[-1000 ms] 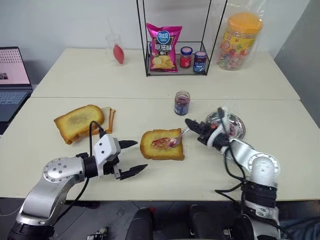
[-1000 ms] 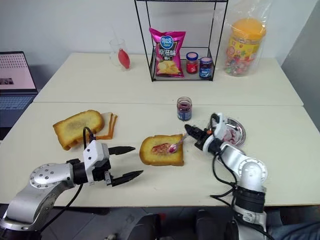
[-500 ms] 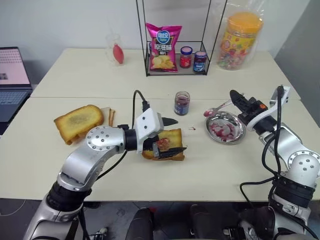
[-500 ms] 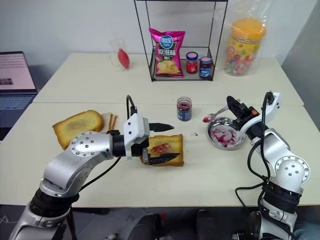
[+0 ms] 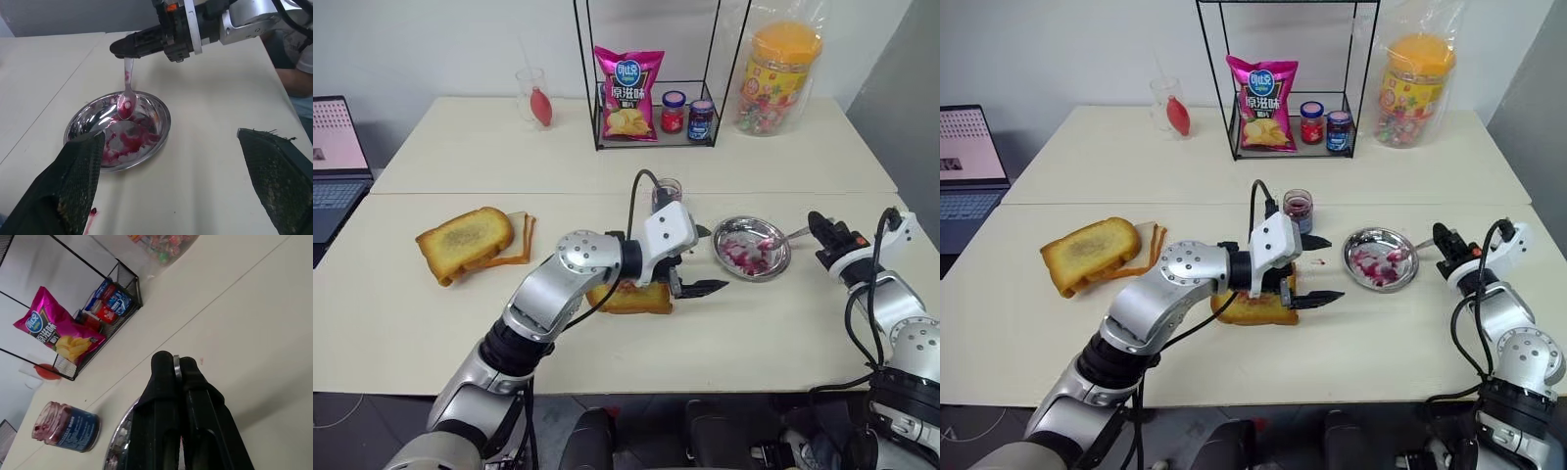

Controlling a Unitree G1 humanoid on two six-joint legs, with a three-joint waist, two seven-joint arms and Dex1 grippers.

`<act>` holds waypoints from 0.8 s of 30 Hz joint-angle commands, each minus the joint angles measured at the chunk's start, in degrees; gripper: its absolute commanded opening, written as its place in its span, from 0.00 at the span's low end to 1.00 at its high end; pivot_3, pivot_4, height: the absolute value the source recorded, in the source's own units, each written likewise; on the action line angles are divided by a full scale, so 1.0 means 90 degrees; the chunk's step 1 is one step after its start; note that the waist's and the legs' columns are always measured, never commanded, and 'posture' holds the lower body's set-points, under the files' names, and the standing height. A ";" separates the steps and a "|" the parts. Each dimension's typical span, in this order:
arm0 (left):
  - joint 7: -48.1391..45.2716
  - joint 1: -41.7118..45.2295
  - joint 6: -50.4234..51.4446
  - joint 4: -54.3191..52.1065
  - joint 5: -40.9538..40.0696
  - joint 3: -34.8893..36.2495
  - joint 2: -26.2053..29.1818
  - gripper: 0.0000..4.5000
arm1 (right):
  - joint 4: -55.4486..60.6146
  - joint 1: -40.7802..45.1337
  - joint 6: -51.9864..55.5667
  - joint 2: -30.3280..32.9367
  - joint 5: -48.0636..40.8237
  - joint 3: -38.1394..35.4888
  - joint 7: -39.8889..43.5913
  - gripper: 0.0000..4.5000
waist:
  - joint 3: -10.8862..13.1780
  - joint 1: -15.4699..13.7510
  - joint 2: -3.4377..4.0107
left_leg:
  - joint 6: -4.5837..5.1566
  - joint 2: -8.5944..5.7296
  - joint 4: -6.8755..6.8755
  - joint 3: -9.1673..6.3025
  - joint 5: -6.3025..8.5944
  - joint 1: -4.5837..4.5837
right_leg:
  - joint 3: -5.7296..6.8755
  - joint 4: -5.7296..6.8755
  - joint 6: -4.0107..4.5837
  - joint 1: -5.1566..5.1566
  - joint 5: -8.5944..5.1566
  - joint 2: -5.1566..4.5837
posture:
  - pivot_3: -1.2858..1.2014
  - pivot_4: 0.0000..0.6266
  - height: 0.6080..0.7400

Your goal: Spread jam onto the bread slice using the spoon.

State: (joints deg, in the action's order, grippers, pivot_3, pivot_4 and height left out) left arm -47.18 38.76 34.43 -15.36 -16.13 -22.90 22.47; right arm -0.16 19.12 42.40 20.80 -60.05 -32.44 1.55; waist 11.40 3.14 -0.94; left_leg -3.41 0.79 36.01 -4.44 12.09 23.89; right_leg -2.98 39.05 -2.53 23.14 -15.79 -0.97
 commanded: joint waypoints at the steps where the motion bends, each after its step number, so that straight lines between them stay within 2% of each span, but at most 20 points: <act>1: -0.0066 0.0123 -0.0155 -0.0059 0.0131 -0.0099 -0.0103 1.00 | -0.0214 0.0120 -0.0255 0.0077 0.0163 -0.0028 0.0316 0.01 | 0.0000 0.0000 0.0000 | 0.0000 0.0000 0.0000 0.0000 0.0000 0.0000 | -0.0001 0.0000 0.0000 0.0000 0.0000 0.0000 | 0.52 0.24 1.00; 2: -0.0067 0.0131 -0.0170 -0.0033 0.0162 -0.0115 -0.0132 1.00 | -0.0294 0.0138 -0.0236 0.0082 0.0195 0.0012 0.0367 0.01 | 0.0000 0.0002 0.0000 | 0.0000 0.0000 0.0000 0.0001 0.0000 0.0000 | -0.0002 0.0000 0.0000 0.0000 0.0000 0.0000 | 0.52 0.24 1.00; 7: -0.0066 0.0163 -0.0209 0.0057 0.0267 -0.0135 -0.0252 1.00 | -0.0543 0.0157 -0.0416 0.0165 0.0600 0.0178 0.0602 0.21 | 0.0000 -0.0002 0.0001 | 0.0000 0.0000 0.0002 0.0002 0.0000 -0.0001 | -0.0004 0.0000 -0.0002 0.0000 0.0001 0.0000 | 0.52 0.24 1.00; 21: -0.0096 0.0164 -0.0258 0.0150 0.0370 -0.0087 -0.0390 1.00 | -0.0310 -0.0036 -0.0917 0.0460 0.1632 0.0662 0.1451 0.90 | -0.0001 -0.0002 0.0003 | 0.0000 -0.0002 0.0004 0.0007 0.0000 -0.0003 | -0.0012 0.0000 -0.0008 0.0000 0.0005 -0.0001 | 0.52 0.24 1.00; 24: -0.0083 0.0166 -0.0311 0.0188 0.0383 -0.0045 -0.0407 1.00 | -0.0339 -0.0039 -0.1275 0.0480 0.2017 0.0726 0.1467 0.90 | -0.0001 -0.0007 0.0003 | 0.0000 -0.0003 0.0005 0.0009 -0.0001 -0.0003 | -0.0015 0.0000 -0.0011 0.0000 0.0006 -0.0001 | 0.52 0.24 1.00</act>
State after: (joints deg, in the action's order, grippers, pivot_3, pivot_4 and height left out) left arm -48.06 39.09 33.01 -12.82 -12.99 -24.37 19.27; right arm -5.72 18.76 33.83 23.86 -43.63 -25.49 13.82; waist 11.39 3.08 -0.92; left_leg -3.42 0.75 36.07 -4.35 12.08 23.86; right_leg -3.12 39.05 -2.64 23.14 -15.73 -0.99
